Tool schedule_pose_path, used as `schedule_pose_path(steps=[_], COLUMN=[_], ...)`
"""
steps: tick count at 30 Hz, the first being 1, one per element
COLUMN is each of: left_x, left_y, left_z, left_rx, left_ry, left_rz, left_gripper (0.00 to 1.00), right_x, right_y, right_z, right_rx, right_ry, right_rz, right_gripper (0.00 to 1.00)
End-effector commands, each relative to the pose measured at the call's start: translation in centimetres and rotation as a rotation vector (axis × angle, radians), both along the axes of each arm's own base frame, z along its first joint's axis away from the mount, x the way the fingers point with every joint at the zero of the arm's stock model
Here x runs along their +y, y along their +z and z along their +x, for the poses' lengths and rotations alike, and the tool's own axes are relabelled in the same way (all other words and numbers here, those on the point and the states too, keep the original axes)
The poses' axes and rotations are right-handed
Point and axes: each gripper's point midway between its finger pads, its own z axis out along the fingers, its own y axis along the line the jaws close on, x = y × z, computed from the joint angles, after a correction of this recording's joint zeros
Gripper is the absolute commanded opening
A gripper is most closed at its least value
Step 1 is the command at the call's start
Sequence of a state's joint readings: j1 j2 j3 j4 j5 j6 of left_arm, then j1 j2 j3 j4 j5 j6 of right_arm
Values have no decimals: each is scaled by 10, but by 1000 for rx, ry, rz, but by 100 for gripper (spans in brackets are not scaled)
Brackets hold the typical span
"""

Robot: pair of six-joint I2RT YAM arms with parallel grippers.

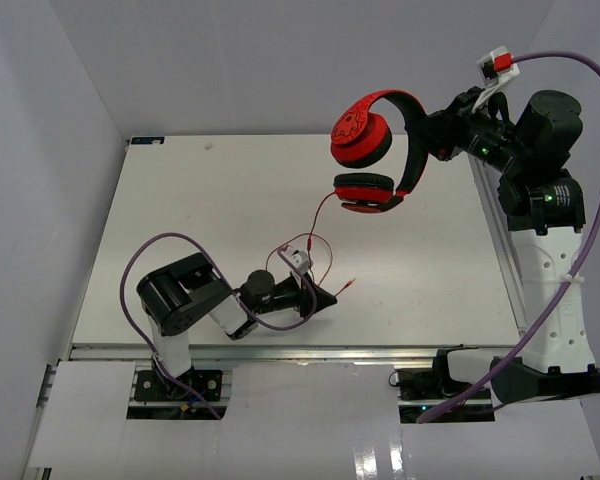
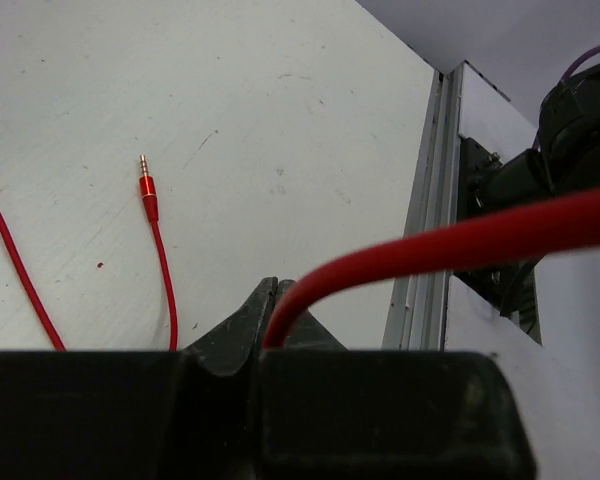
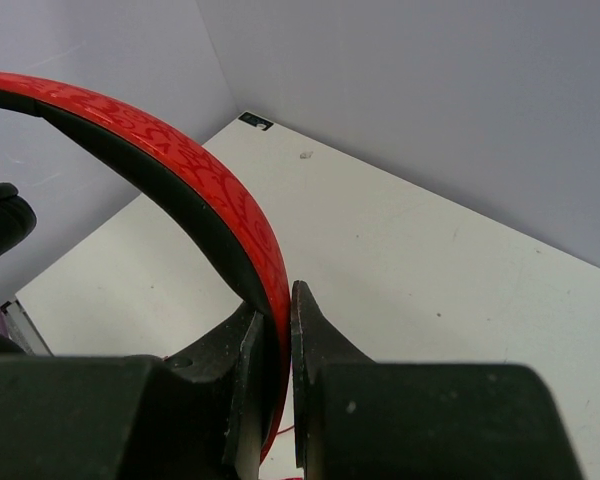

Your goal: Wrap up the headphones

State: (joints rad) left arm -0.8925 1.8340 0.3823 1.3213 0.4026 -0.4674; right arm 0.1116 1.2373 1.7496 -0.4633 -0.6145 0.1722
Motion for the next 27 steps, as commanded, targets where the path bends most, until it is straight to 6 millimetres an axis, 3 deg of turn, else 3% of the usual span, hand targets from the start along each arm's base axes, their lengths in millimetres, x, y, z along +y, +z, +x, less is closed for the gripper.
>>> schedule_pose_path(steps=[1,9,13,18,23,25,27], left_x=[20,75,81,98,124,127,136], left_y=[85,95,95,65,64,71,67], left_z=[16,43,55,84,120,128,124], left_rx=[-240,-264,-258,-81,4,17,67], left_ry=[108,101,5,4,83,87,68], left_rz=[-229,-83,58,306,511,561,627], left_gripper=[0,0,0,0,0,0,0], right_x=[10,25,25,9,-21,-28,-31], right_y=[7,-63,-85,-106,-132,-138,-145], right_z=[-24,-91,-105,-87,-62,-58,-58], right_rx=[-65,-174,-205,-262,-277,-275,-274], right_ry=[104,434,490,390,214,181,166], right_rz=[-1,-211,-261,-422,-624,-661,-676], right_gripper=[8,8,8,8,8,8,8])
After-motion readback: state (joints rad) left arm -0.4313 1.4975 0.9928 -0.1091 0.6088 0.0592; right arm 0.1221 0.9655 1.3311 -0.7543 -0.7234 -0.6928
